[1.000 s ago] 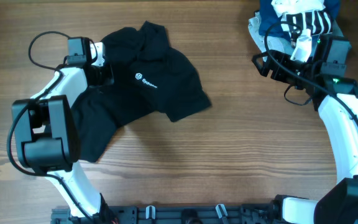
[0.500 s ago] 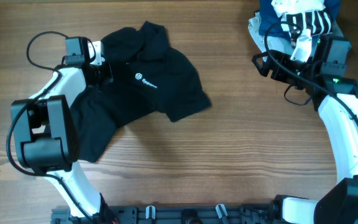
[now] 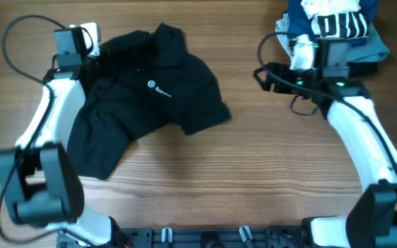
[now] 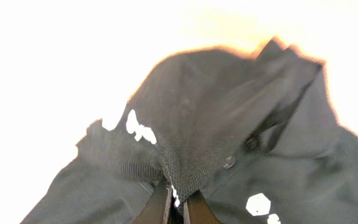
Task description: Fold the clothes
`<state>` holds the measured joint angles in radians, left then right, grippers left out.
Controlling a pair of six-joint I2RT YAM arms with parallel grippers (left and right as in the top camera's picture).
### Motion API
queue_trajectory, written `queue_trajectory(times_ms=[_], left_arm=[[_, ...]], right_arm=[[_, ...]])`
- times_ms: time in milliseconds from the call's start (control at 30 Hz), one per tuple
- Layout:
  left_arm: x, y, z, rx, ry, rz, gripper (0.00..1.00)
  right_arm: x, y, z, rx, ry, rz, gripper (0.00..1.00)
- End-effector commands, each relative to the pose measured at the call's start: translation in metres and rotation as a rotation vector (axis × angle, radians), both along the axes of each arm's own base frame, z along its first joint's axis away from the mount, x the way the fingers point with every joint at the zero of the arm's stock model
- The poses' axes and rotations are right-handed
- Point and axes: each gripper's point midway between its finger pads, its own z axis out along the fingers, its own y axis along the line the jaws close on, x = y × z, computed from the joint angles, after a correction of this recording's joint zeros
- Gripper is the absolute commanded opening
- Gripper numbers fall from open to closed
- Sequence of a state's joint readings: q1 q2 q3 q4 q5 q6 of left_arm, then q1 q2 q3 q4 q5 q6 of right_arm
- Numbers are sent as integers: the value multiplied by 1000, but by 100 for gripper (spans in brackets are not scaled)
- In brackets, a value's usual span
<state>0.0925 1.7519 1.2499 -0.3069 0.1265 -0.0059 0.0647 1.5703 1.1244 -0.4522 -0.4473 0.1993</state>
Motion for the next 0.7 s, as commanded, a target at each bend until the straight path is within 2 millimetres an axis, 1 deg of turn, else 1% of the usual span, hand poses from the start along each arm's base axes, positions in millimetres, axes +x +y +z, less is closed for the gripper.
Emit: queue_trajectory(times_ms=[0,100,267,333,367,500,667], left_arm=[[-4,-1,35,15,-68,3,6],[-5,-7,41,16,-81,-10,6],[-5,-18,42,15,-82,-33,6],[-4,-21,43,15,-90,-39,6],[-3,-22,44,15,-96,-41,6],[-2,-22,45,15,-100,-41,6],[-2,-22,45,16,-101,-41,7]], right_arm=[[6,15,-27,-60,28,35,84],[6,30,-49,-65,63,69,84],[4,55,-88,-103,92,175,84],[-1,66,-105,-122,110,226,83],[-7,75,-118,-132,132,261,83],[-18,91,-139,-143,175,306,83],[-24,98,-143,-147,186,329,82]])
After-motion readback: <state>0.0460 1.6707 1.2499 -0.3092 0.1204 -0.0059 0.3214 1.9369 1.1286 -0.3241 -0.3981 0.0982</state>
